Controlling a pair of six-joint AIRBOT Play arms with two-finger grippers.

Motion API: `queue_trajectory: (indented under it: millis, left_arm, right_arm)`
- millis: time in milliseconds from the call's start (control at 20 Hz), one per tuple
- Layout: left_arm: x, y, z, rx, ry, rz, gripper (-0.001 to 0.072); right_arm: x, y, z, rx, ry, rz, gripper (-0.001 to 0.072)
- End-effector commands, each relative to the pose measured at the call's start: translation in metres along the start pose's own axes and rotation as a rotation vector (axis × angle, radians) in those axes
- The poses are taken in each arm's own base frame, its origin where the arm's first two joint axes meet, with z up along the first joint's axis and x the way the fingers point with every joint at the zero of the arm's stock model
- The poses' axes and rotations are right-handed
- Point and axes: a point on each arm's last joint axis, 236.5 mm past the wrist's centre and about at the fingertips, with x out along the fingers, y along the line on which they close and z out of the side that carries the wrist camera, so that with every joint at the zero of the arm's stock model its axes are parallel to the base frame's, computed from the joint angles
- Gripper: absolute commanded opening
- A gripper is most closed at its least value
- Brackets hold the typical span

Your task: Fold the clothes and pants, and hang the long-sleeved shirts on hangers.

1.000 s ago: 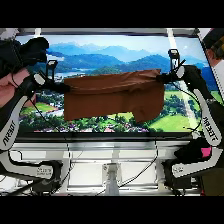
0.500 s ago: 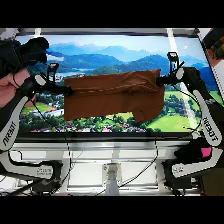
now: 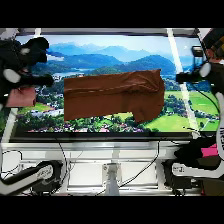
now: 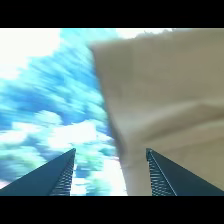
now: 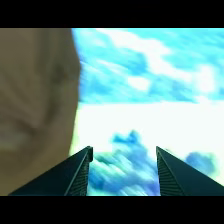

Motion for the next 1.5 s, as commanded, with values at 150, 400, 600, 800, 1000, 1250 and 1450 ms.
queue_trajectory:
  millis: [150,400,600,800,1000,1250,1450]
  left_arm:
    - [-0.136,0.046,0.043,-0.008,-0.278,0.192,0.0481]
    - [-0.177,0.041,0.052,0.007,-0.367,0.224,0.0482]
    - [-0.178,0.040,0.052,0.007,-0.369,0.224,0.0481]
    - [-0.178,0.040,0.052,0.007,-0.369,0.224,0.0481]
    - [-0.178,0.040,0.052,0.008,-0.369,0.223,0.0481]
    - [-0.178,0.040,0.052,0.008,-0.369,0.223,0.0481]
    - [-0.178,0.040,0.052,0.008,-0.369,0.223,0.0481]
  right_arm:
    - [-0.025,0.027,-0.089,0.047,0.199,0.391,0.0433]
    - [-0.014,0.113,-0.145,0.056,0.251,0.716,0.0440]
    - [0.010,0.135,-0.189,0.070,0.307,0.709,0.0453]
    - [0.026,0.136,-0.203,0.110,0.299,0.665,0.0453]
    - [0.027,0.139,-0.192,0.110,0.246,0.680,0.0452]
    - [0.037,0.136,-0.190,0.134,0.234,0.660,0.0388]
    - [0.037,0.145,-0.190,0.151,0.238,0.710,0.0386]
